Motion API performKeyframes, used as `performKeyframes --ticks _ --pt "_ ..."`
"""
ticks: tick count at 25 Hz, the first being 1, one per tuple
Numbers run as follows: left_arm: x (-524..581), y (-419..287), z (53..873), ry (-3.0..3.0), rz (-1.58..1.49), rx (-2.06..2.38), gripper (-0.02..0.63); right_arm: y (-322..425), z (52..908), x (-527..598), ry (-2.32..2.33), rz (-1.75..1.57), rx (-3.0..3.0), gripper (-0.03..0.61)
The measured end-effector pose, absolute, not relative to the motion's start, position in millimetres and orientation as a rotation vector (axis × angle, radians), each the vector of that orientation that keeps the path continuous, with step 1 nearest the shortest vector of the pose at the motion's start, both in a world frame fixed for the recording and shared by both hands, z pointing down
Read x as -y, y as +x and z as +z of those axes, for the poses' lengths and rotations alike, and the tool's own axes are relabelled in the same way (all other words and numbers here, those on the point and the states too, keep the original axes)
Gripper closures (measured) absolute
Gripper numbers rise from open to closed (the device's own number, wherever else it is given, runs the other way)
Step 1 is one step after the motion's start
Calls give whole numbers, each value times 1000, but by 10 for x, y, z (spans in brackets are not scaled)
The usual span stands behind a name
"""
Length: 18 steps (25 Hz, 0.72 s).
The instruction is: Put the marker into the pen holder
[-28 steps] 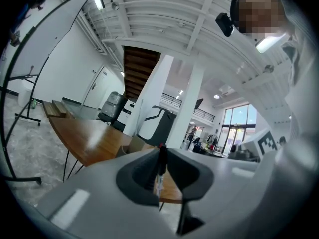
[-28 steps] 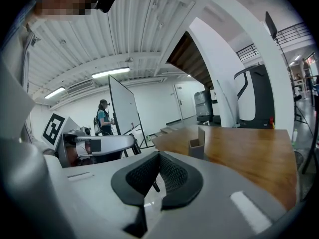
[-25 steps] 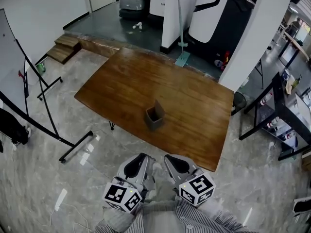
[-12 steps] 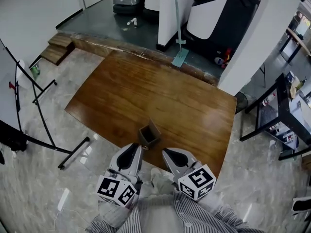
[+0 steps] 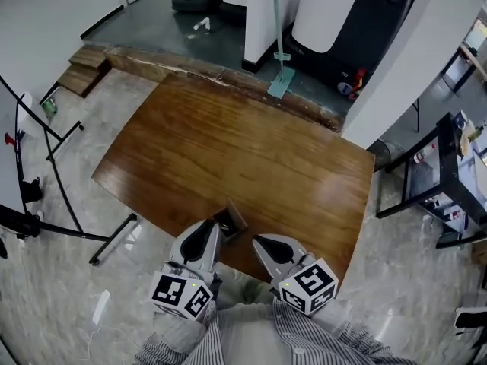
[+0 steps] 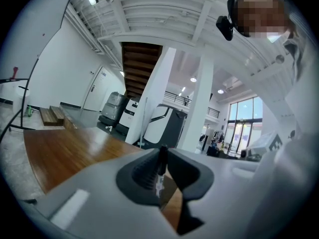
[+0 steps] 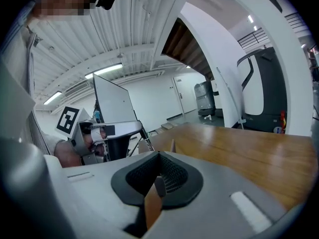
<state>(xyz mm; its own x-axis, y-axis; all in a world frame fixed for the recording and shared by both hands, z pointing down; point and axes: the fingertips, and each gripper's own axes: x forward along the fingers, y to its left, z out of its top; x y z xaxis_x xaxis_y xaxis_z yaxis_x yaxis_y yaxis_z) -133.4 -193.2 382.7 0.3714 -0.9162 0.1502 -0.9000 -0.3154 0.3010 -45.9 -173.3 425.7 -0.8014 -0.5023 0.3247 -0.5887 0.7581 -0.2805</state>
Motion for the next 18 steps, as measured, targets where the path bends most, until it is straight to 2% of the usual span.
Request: performKeyframes --ticks 18 --pt "2054 -1271 4319 2267 95 1435 566 -569 4567 1769 902 728 2630 578"
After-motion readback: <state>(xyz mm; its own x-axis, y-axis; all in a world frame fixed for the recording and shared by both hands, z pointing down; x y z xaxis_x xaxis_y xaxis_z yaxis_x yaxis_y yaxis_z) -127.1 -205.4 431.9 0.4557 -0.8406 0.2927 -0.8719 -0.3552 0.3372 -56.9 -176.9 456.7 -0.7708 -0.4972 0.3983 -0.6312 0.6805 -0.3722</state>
